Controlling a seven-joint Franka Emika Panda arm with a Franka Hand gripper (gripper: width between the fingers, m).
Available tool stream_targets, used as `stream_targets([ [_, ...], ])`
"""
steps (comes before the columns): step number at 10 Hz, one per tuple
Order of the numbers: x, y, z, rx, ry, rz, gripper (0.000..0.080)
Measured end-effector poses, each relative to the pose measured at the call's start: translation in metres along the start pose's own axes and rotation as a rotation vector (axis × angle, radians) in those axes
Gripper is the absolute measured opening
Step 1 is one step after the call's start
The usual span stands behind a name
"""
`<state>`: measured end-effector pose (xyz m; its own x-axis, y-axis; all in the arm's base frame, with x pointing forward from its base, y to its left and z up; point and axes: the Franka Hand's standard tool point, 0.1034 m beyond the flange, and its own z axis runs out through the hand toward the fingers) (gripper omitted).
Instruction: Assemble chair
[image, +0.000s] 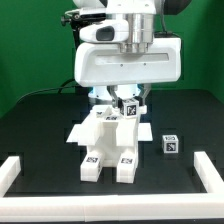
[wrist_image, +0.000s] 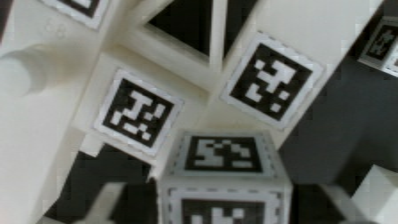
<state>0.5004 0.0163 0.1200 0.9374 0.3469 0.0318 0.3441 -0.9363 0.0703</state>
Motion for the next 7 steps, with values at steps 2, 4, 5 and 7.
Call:
stream_targets([
  [2,-0.0001,0.0,0.0003,0.0,-0.001,0.0,0.047],
  [4,-0.0003,0.0,0.0005,0.0,-0.001,0.0,0.0637],
  [5,-0.0003,0.0,0.0006,0.0,-0.001,0.0,0.0637],
  [7,-0.0041,0.0003,0.0002,0.029,-0.025,0.015,0.0649],
])
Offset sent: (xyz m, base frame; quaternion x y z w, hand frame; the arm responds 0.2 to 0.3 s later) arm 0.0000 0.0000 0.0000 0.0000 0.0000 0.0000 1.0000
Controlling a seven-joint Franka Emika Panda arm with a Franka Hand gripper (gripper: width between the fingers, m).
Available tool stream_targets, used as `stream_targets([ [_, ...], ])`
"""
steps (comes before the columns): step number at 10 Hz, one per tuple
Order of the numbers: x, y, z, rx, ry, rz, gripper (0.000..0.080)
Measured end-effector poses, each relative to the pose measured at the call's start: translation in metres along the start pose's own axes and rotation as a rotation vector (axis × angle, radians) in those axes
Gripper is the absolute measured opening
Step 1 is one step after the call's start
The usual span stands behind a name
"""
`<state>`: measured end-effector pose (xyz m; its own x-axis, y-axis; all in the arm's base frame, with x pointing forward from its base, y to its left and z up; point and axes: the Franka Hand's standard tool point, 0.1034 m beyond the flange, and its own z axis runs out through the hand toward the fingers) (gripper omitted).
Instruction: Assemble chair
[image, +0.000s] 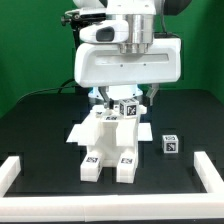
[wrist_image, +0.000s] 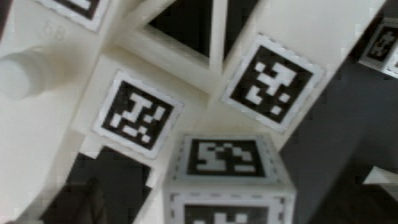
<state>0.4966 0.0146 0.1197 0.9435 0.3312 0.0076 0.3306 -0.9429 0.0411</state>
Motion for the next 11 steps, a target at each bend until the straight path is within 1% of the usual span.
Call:
stream_targets([
  [1,-0.0007,0.0049,-0.0071,0.091,-0.038,0.082,0.0649],
  [2,0.0013,0.009,-0.0073,0.098,-0.033,0.105,0.0649],
  [3,-0.0019,0.008,-0.004,0.107,-0.04,0.117,0.0649],
  [5,-0.0016,0.0081,-0.0041,0.105,-0.04,0.115,0.0649],
  [6,-0.0016,0.0081,-0.004,0.105,-0.04,0.115,0.0515],
  [7,-0.0016,0.0081,-0.004,0.105,-0.04,0.115,0.0515],
  [8,-0.0016,0.0081,-0.004,0.105,-0.04,0.115,0.0375],
  [9,-0.0016,0.0082,-0.004,0.105,-0.039,0.115,0.0281],
  [11,-0.0016,0.0082,-0.0041,0.105,-0.04,0.119,0.0281],
])
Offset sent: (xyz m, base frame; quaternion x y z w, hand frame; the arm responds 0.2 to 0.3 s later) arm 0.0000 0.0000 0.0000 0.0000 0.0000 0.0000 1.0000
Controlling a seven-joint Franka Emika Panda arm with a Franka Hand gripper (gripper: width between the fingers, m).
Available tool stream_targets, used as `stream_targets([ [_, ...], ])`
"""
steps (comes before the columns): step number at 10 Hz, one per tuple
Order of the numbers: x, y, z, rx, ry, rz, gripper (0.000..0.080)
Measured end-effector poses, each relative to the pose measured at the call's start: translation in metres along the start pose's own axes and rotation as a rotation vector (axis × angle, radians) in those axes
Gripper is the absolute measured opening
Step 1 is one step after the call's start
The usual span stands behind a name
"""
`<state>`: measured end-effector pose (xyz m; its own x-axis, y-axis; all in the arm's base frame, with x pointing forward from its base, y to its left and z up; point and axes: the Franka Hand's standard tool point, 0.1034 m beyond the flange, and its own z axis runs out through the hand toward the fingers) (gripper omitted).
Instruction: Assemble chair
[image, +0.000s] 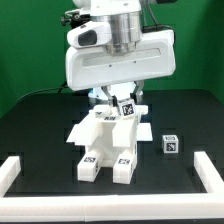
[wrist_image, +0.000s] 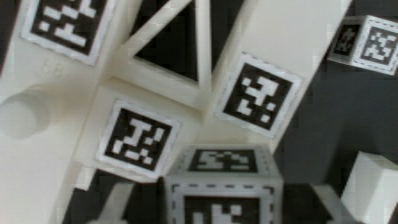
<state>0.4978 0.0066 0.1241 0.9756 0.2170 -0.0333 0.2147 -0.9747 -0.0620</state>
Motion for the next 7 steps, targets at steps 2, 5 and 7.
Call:
stream_targets([
  [2,0.0,0.0,0.0,0.0,0.0,0.018,0.0281],
  [5,0.0001,-0.0003,0.0001,0.001,0.0,0.226,0.0281],
  [7,0.0001,-0.0006,0.0001,0.001,0.0,0.348,0.0282],
])
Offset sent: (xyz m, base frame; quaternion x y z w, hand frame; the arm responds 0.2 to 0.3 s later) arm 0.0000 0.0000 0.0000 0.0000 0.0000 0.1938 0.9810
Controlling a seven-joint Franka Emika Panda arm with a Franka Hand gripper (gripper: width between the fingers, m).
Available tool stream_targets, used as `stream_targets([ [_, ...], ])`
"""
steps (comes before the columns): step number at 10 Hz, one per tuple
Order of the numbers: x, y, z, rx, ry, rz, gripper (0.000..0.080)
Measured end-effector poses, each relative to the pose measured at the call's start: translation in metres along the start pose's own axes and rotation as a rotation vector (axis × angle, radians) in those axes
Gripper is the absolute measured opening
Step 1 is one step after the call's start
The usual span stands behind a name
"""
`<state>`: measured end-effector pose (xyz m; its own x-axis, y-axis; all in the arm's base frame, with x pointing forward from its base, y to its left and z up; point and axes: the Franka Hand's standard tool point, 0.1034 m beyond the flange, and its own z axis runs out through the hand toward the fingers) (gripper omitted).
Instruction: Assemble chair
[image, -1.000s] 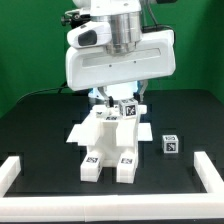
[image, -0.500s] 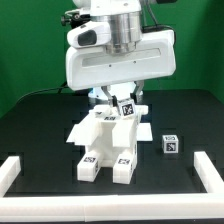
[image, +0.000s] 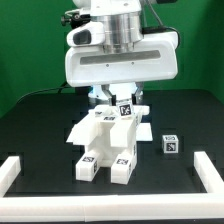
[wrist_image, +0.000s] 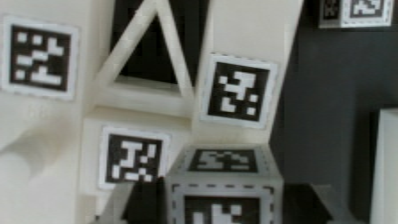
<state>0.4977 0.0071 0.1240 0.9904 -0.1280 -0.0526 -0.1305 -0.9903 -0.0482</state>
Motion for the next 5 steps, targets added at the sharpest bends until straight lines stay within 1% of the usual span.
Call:
stream_targets([
  [2,-0.0002,-0.0008,0.0003,0.0,-0.001,0.165,0.0282],
  [5,0.0001,-0.0064,0.0011,0.0,0.0,0.514,0.0282],
])
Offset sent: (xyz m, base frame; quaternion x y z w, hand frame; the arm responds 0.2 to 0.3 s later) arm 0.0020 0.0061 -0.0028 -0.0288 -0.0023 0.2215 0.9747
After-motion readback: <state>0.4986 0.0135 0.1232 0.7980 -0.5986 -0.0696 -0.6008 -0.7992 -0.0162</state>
